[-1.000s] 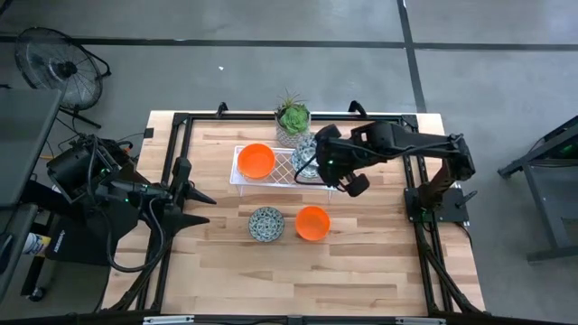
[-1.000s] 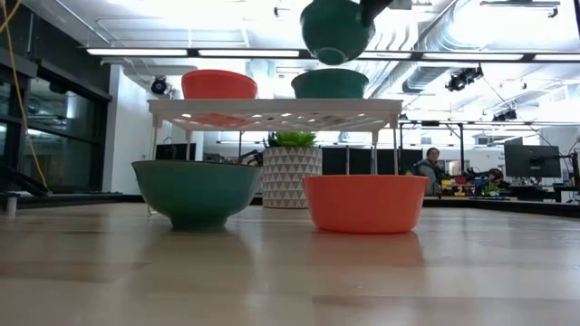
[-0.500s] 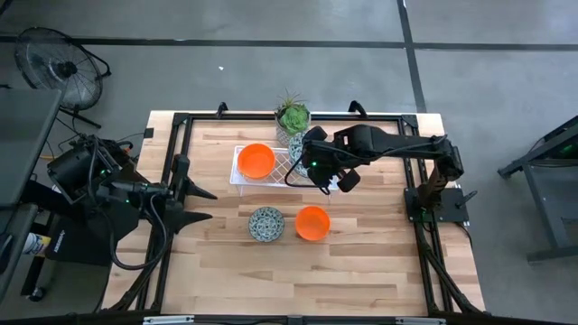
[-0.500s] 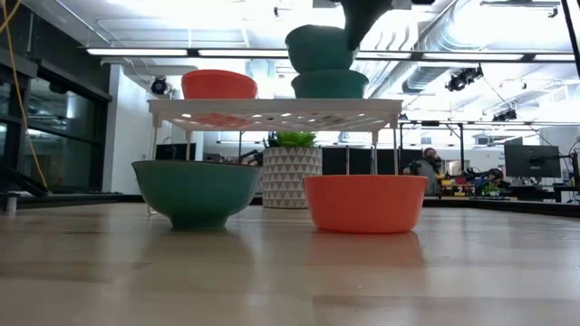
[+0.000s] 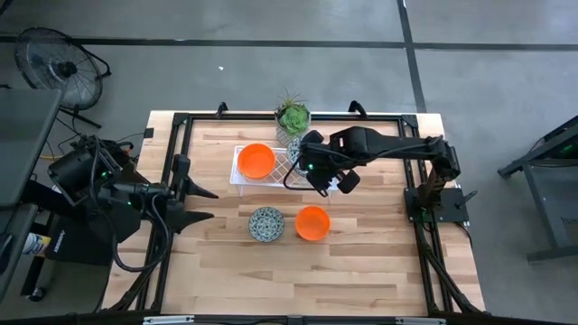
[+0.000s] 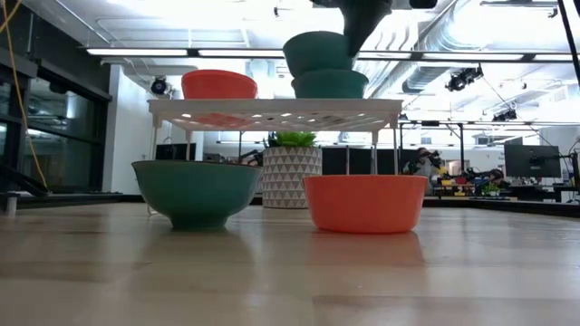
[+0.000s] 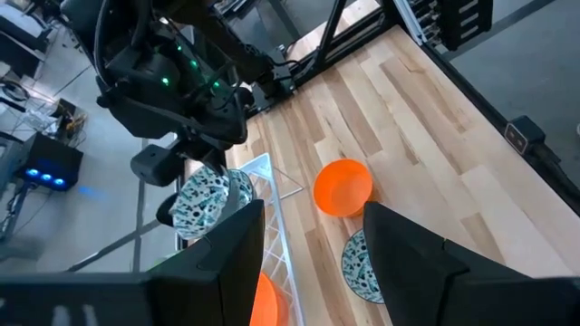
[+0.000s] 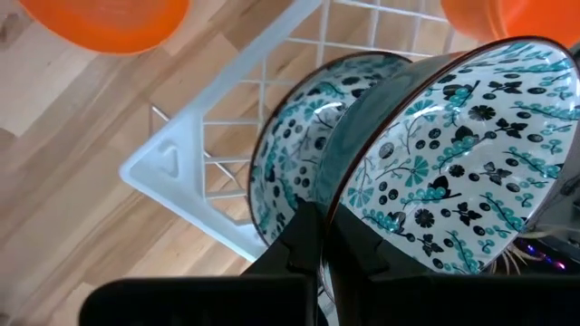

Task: Pick & Place Mini bowls
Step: Stack the right blue bowl on the blue bowl on the shelf

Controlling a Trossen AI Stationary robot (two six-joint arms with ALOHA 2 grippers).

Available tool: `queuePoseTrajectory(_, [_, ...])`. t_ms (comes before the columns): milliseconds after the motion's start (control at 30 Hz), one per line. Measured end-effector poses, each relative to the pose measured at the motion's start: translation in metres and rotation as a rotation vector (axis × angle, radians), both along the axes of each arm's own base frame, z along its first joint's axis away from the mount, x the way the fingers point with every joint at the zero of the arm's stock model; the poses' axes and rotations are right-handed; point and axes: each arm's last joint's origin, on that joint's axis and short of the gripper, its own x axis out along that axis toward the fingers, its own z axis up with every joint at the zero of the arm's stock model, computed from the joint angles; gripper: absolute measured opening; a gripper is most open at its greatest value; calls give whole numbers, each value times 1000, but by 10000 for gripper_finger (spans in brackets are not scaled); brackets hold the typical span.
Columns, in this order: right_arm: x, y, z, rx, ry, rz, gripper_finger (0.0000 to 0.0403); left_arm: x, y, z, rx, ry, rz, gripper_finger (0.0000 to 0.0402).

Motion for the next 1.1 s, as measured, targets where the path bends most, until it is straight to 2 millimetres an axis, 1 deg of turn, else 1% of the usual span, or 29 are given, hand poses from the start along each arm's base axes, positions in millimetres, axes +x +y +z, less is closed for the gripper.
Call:
queuePoseTrajectory(200, [2,0,-2,-5,7,-5,0,0,0,0,-3,1,-1,184])
queuePoseTrajectory(300, [1,-2,-2,-21,4,-48,0,0,0,0,-3,1,-1,184])
queuePoseTrajectory(467, [-2,-3,-3,5,20,-98,0,0,0,0,-3,2,-2,184])
queuePoseTrajectory(667, [-1,-2,-3,27,13,-100,0,0,0,0,-5,3,-3,184])
queuePoseTrajectory(800, [1,-2,-5,28,10,-113,0,0,0,0,-5,3,-3,184])
queuePoseTrajectory(933, [7,-3,-13,0,28,-126,0,0,0,0,-5,3,-3,184])
queuePoseTrajectory(1100, [8,-3,-13,14,11,-157,0,0,0,0,-6,4,-5,184])
